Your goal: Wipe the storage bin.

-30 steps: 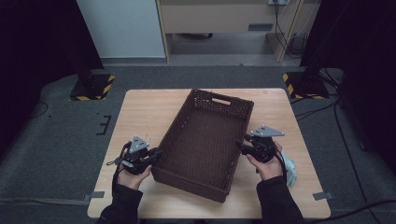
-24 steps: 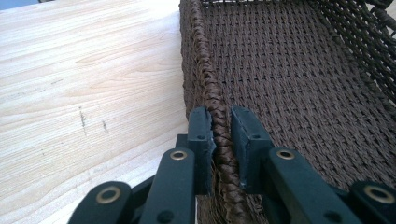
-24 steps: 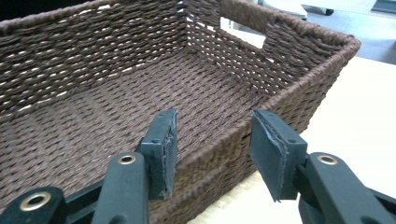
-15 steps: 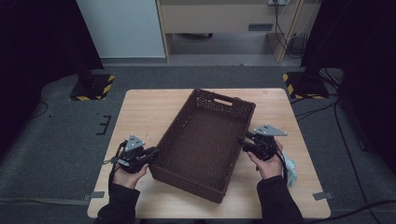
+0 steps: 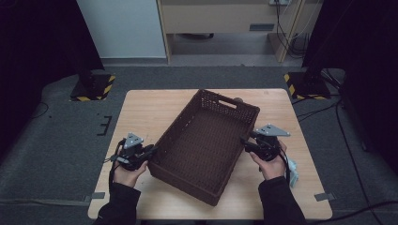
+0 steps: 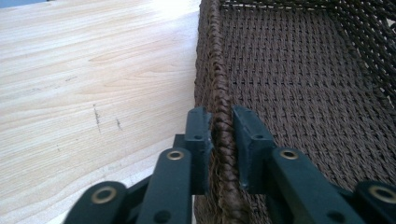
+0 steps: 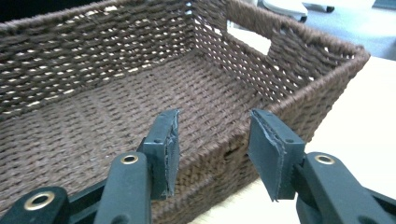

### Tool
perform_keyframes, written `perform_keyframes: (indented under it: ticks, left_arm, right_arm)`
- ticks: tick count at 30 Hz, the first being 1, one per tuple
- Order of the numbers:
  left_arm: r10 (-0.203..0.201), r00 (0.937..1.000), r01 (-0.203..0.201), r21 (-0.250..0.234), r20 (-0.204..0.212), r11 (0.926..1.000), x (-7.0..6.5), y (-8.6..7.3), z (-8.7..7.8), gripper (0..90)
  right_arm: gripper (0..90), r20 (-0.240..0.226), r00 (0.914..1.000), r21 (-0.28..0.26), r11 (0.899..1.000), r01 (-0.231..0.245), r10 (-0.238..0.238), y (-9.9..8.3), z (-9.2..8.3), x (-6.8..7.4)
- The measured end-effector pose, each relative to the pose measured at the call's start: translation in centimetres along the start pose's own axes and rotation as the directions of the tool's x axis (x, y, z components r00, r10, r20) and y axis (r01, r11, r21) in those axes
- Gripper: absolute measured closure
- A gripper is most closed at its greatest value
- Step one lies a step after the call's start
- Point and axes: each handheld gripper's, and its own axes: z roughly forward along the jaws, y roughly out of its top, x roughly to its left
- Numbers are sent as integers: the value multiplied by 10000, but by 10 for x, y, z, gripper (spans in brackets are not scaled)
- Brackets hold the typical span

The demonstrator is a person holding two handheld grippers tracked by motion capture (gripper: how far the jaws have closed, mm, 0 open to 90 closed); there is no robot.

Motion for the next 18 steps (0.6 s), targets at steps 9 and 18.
perform_keyframes:
  ticks: [9,18]
  left_arm:
    - [-182,9997,184,132,-140,9997,3,-3,-2,748]
    - [-163,9997,162,-62,-173,9998,9,-2,-2,749]
  right_arm:
    - [559,-384,9991,147,9998,-144,150,-3,2,-1]
    - [544,-59,9999,-5,9999,141,-141,2,-5,2]
